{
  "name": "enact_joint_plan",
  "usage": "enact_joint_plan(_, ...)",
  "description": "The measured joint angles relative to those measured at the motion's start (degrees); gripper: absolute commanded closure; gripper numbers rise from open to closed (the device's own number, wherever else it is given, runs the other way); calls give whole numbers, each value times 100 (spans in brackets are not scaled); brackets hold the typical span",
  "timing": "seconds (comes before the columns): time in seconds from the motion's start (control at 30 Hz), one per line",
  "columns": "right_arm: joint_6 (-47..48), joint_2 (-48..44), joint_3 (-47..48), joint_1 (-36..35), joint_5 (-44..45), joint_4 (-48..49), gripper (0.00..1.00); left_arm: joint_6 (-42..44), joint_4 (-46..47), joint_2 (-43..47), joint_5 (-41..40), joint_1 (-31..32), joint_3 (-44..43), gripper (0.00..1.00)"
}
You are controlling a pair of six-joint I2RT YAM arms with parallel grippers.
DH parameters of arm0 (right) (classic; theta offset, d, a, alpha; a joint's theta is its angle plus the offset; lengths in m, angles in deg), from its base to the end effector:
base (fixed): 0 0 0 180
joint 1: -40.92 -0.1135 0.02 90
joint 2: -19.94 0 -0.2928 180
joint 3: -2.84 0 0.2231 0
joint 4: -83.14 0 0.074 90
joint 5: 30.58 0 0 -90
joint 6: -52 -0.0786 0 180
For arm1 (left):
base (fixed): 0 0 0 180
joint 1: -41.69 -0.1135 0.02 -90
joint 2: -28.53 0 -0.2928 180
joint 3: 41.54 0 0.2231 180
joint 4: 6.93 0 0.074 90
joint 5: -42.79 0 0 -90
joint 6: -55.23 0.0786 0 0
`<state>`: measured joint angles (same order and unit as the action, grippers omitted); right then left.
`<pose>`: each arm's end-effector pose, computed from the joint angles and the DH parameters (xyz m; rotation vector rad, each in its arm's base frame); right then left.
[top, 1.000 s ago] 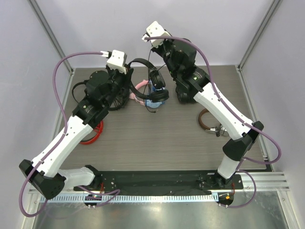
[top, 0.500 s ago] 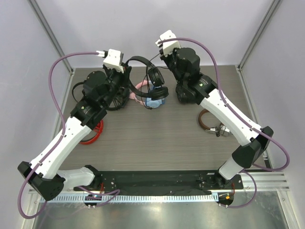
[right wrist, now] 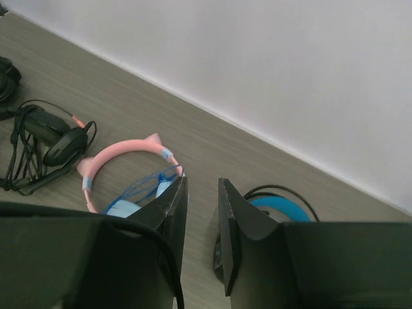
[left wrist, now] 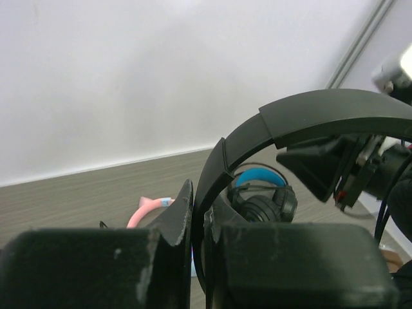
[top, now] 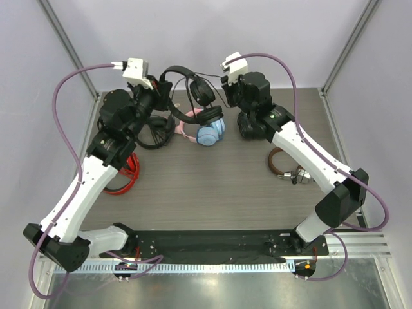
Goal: Wrap the headphones
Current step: Wrap the headphone cable with the right arm
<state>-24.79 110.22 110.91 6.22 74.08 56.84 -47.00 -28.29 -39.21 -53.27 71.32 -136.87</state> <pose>0.3256 0.2013 0.4523 -0.5194 1.6342 0.0584 0.2284 -0.1204 0.5043 0.1376 1.4773 -0.5168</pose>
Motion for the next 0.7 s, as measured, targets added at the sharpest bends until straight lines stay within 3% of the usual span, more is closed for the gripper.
enact_joint_plan(0.7,-1290,-551,-1390,74,-1303,796,76,-1141,125,-66,466,-562,-404,100)
